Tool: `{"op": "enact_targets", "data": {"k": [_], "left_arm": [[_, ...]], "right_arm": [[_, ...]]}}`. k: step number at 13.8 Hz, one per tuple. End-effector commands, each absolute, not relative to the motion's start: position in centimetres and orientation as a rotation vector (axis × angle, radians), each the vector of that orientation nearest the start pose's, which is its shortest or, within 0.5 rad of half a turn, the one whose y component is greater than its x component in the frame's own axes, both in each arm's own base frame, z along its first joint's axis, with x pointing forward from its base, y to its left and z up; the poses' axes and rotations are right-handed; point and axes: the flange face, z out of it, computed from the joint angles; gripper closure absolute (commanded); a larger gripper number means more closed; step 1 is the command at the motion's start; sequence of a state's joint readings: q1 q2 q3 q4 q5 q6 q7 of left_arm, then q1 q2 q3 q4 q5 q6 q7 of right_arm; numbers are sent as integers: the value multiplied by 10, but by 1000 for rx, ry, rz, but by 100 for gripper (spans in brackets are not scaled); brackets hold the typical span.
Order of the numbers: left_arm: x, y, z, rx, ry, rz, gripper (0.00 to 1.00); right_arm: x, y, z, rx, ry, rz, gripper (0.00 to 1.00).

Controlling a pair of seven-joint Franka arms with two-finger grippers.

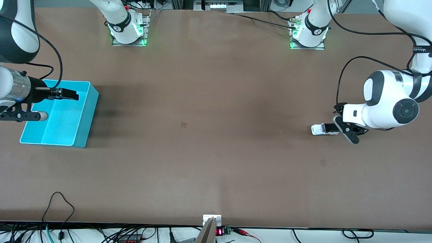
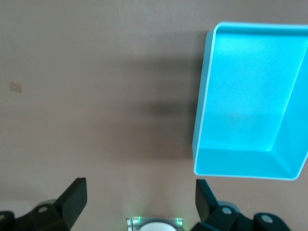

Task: Wind and store white jeep toy
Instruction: 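Reach the left gripper over the white jeep while the right gripper nears the bin, then lower the left gripper and grasp the white toy jeep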

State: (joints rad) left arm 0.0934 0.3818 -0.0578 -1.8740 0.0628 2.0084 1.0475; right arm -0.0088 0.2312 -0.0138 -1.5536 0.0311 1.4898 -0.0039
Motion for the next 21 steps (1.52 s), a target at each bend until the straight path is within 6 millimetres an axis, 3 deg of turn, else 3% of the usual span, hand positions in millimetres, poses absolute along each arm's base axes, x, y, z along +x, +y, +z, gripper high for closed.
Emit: {"op": "enact_targets", "data": {"k": [1, 4, 6, 10, 21], "left_arm": [[612, 28, 277, -2607, 1909, 325, 0], [612, 14, 265, -2384, 2205, 240, 0], [610, 11, 249, -2273, 2293, 164, 0], [589, 27, 217, -2239, 2285, 84, 0], [568, 36, 198, -2272, 2280, 108, 1]], "right_arm": [[593, -8, 491, -3060, 40, 523, 0], [592, -8, 486, -3051, 24, 560, 0], [591, -9, 482, -3044, 28, 585, 0], [591, -10, 481, -3042, 24, 589, 0], [593, -3, 476, -3041, -2, 602, 0]]}}
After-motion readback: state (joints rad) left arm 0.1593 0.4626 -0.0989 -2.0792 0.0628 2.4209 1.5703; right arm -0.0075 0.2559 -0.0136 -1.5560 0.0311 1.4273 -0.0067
